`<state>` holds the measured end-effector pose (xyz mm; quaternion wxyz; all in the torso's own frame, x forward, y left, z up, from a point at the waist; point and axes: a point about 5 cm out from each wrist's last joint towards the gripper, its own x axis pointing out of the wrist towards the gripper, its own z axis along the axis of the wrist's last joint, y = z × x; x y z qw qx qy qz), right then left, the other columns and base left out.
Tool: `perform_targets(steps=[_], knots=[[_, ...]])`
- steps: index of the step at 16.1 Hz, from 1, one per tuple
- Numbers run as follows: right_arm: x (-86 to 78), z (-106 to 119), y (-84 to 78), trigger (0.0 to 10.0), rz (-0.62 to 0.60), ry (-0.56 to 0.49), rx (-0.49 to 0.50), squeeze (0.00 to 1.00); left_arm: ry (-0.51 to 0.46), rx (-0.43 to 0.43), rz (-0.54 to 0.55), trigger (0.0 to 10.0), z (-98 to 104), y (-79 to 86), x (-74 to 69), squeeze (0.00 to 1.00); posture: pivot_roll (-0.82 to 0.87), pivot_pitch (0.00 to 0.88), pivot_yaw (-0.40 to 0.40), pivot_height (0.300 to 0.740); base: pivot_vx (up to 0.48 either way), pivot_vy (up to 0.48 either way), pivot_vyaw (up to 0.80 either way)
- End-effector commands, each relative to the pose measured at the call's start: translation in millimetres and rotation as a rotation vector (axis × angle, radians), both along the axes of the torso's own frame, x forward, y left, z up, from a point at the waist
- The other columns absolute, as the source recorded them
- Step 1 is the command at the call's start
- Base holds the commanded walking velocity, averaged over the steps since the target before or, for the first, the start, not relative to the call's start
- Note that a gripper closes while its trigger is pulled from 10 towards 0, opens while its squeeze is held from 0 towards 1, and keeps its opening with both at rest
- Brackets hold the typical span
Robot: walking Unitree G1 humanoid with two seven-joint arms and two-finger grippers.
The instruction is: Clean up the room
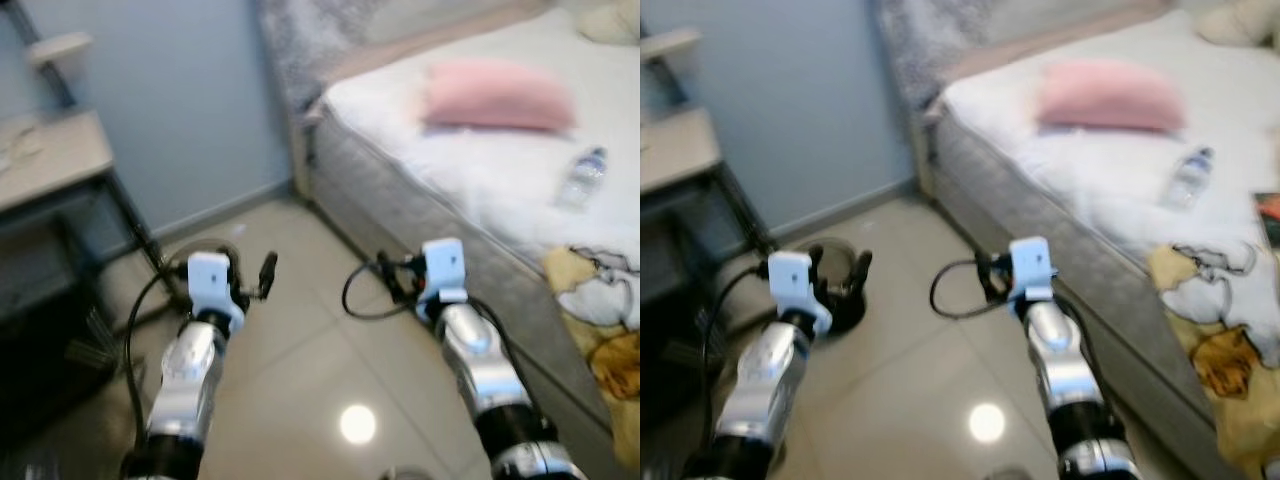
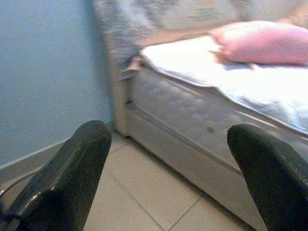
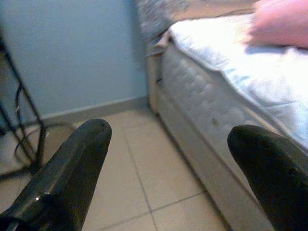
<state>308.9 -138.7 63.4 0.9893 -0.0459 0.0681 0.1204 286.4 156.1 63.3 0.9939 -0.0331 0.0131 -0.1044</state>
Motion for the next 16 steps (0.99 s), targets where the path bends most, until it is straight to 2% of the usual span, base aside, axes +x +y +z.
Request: perform_targets(steps=[1, 3, 7, 8, 9, 11, 16], knots=[[-1.1, -2, -5.0, 10.0, -0.02, -0.004, -0.016, 0.0, -0.016, 0.006, -0.045, 10.0, 5, -7.3, 2.9, 0.0, -0.2, 0.0, 0.122, 0.74, 0.45, 0.0, -0.79], [-0.6, 0, -7.9, 10.0, -0.026, -0.014, -0.021, 0.0, -0.022, 0.011, -0.063, 10.0, 5, -10.7, 2.9, 0.0, -0.2, 0.0, 0.123, 0.74, 0.448, 0.0, -0.55], [-0.6, -1, -9.4, 10.0, -0.016, -0.01, -0.04, 0.0, -0.017, 0.003, -0.083, 10.0, 3, -14.7, 0.9, 0.0, -0.2, 0.0, 0.116, 0.74, 0.457, 0.0, 0.0], [-1.0, -3, -11.9, 10.0, -0.04, -0.003, -0.077, 0.0, -0.012, 0.026, -0.073, 10.0, 1, -14.1, 1.1, 0.0, -0.2, 0.0, 0.115, 0.74, 0.461, 0.0, 0.0], [-1.5, -5, -12.5, 10.0, -0.049, 0.012, -0.083, 0.0, 0.003, 0.048, -0.064, 10.0, -1, -13.5, 1.8, 0.0, -0.2, 0.0, 0.115, 0.74, 0.0, 0.0, 0.0], [-2.6, -6, -8.5, 10.0, -0.031, 0.021, -0.044, 0.0, -0.001, 0.026, -0.078, 10.0, 1, -14.1, 1.9, 0.0, -0.2, 0.0, 0.118, 0.74, 0.0, 0.0, -0.61], [-11.6, -13, -7.0, 10.0, -0.035, 0.022, -0.021, 0.0, 0.0, 0.056, -0.109, 10.0, 0, -13.8, -0.8, 0.0, -0.2, 0.0, 0.131, 0.74, 0.0, 0.463, -0.68]])
